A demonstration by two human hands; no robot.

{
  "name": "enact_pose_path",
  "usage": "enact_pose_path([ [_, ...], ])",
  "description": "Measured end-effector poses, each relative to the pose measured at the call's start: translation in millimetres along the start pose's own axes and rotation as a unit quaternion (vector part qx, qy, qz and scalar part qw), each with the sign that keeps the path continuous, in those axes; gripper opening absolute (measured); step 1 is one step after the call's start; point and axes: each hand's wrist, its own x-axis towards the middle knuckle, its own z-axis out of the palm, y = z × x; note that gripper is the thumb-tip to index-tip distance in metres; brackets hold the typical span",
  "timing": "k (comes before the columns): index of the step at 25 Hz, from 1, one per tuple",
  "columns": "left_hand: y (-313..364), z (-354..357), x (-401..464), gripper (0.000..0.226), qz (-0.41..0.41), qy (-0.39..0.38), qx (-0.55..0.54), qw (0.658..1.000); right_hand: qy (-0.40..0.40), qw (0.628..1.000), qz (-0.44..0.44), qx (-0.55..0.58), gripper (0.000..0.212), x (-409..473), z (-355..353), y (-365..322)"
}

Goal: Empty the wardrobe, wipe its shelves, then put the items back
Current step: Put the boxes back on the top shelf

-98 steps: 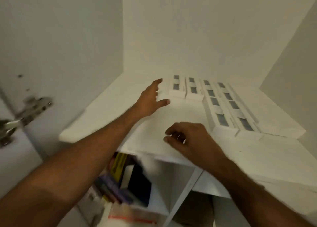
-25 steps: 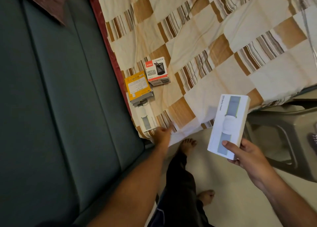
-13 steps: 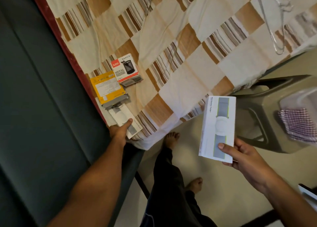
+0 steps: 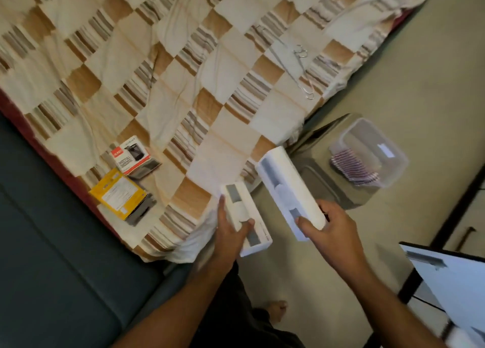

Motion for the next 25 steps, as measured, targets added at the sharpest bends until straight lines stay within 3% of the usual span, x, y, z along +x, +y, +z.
enact_pose_path([
  [2,34,35,-25,0.063,0.082,-0.083,0.047,0.992,0.100,0.986,-0.075,-0.108,0.048,-22,-22,16],
  [4,64,63,-55,0.035,0.103,-0.137,0.063,0.983,0.181,0.962,-0.120,-0.165,0.058,-46,-38,32],
  [6,89,83,-88,0.023,0.104,-0.188,0.030,0.976,0.249,0.939,-0.149,-0.185,0.064,-70,-53,44],
  [10,103,123,-156,0.035,0.067,-0.289,-0.012,0.955,0.329,0.914,-0.144,-0.191,0.070,-124,-87,78],
  [14,90,170,-224,0.065,0.087,-0.294,0.015,0.952,0.353,0.900,-0.151,-0.206,0.075,-182,-111,122],
  [18,69,217,-278,0.049,0.110,-0.312,0.038,0.943,0.343,0.911,-0.143,-0.180,0.080,-241,-132,161],
  [21,66,241,-294,0.051,0.144,-0.369,0.061,0.916,0.370,0.918,-0.118,-0.084,0.062,-282,-172,175],
  [23,71,255,-304,0.055,0.173,-0.416,0.082,0.889,0.429,0.903,-0.033,0.006,0.045,-294,-207,184],
  [25,76,269,-312,0.051,0.190,-0.452,0.112,0.864,0.413,0.898,0.045,0.145,0.036,-290,-231,195],
])
